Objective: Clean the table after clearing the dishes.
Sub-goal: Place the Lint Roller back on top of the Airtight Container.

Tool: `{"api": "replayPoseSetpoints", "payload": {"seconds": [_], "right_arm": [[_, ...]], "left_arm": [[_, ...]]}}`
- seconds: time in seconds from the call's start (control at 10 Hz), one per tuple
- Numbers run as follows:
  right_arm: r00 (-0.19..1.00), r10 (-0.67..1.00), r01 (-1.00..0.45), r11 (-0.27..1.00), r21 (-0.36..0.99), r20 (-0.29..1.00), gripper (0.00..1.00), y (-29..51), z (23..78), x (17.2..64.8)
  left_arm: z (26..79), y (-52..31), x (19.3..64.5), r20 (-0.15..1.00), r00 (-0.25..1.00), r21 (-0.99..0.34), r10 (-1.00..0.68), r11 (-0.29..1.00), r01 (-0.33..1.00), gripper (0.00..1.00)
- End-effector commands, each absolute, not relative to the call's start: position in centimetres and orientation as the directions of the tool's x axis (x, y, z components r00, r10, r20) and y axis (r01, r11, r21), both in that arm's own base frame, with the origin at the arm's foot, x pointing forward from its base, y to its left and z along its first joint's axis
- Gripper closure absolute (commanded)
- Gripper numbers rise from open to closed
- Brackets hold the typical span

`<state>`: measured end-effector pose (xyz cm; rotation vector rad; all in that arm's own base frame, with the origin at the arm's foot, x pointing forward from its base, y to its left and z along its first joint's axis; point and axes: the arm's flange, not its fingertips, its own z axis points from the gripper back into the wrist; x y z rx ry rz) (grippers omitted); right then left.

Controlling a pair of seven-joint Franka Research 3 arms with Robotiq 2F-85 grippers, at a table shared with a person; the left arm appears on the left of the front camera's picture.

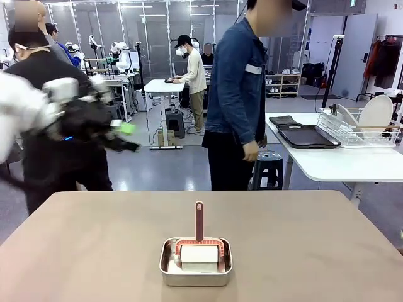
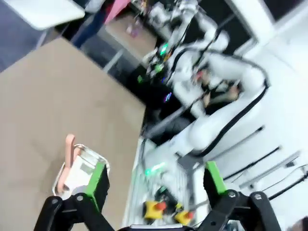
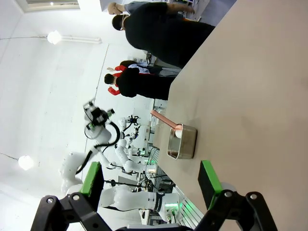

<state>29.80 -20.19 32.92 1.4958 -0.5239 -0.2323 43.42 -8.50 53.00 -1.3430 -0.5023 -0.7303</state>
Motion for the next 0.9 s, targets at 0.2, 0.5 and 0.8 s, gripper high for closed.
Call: {"api": "replayPoseSetpoints", "payload": {"seconds": [0.2, 0.5, 0.8], "right_arm": [[0.868, -0.459, -0.176, 0.076, 0.982, 0.191, 0.00, -20.0, 33.1, 29.6], [0.868, -0.459, -0.176, 0.076, 0.982, 0.191, 0.00, -20.0, 33.1, 29.6], [0.868, -0.459, -0.176, 0.076, 0.982, 0.191, 0.00, -20.0, 33.1, 29.6]], "left_arm": [[46.8, 6.5, 34.0, 0.636, 0.735, -0.761, 0.233, 0.036, 0.647, 0.00], [45.7, 14.1, 31.8, 0.586, 0.697, -0.807, 0.414, 0.217, 0.549, 0.00], [46.5, 18.3, 31.4, 0.678, 0.631, -0.723, 0.376, 0.497, 0.481, 0.00]]}}
